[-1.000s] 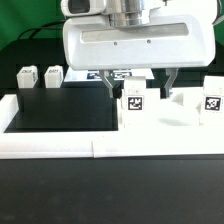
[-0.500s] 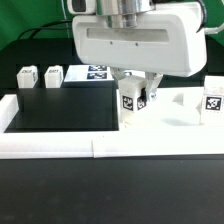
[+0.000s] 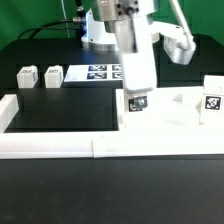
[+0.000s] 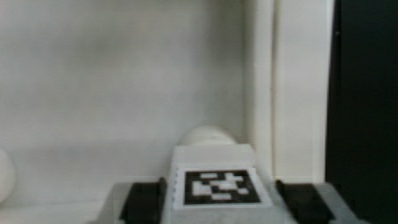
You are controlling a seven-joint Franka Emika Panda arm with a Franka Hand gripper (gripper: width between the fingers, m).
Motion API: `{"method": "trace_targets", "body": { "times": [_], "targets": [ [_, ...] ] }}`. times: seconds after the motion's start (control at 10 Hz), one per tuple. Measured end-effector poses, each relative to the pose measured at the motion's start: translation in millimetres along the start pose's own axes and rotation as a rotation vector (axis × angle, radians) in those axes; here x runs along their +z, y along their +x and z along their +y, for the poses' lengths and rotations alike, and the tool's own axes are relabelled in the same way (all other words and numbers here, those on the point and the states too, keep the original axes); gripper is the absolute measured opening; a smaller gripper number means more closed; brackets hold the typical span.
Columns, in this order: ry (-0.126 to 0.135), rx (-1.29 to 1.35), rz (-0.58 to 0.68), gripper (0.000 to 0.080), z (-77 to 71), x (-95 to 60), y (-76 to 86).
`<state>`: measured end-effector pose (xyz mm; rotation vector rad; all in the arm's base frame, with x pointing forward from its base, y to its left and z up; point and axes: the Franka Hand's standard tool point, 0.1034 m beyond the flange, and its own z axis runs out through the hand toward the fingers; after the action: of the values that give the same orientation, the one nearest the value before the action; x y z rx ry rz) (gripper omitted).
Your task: Assemble square table
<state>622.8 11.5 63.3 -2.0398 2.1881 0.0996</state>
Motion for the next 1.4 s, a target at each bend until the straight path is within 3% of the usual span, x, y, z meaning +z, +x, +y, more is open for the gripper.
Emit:
{"method": "trace_targets", "body": {
  "times": [0.1, 0.2, 0.3, 0.4, 0.8, 0.9, 1.0, 1.1, 1.2, 1.3, 1.4],
  "targets": [
    [0.000, -0.022, 0.000, 0.0293, 0.0, 0.0, 0.2],
    [0.000, -0.069, 0.001, 0.0394, 0.2, 0.3, -0.2],
    [0.013, -0.224, 0.016, 0.0533, -0.5, 1.5, -1.4],
    [0.012, -0.459, 0.016, 0.0613, 1.4, 3.4, -3.9],
    [0.001, -0.820, 0.022, 0.0647, 1.5, 3.4, -0.6],
    [-0.027, -1.039, 0.036, 0.0649, -0.2, 0.6, 2.7],
    [-0.039, -1.227, 0.053, 0.0649, -5.8, -4.5, 3.3],
    [-0.042, -1.387, 0.056, 0.0649, -7.7, -7.1, 4.3],
    [-0.022, -1.389, 0.072, 0.0649, -10.5, -9.1, 9.0],
    [-0.025, -1.374, 0.073, 0.0649, -10.2, -8.4, 9.9],
    [-0.025, -1.363, 0.073, 0.0528, -10.1, -7.9, 9.9]
  ]
}}
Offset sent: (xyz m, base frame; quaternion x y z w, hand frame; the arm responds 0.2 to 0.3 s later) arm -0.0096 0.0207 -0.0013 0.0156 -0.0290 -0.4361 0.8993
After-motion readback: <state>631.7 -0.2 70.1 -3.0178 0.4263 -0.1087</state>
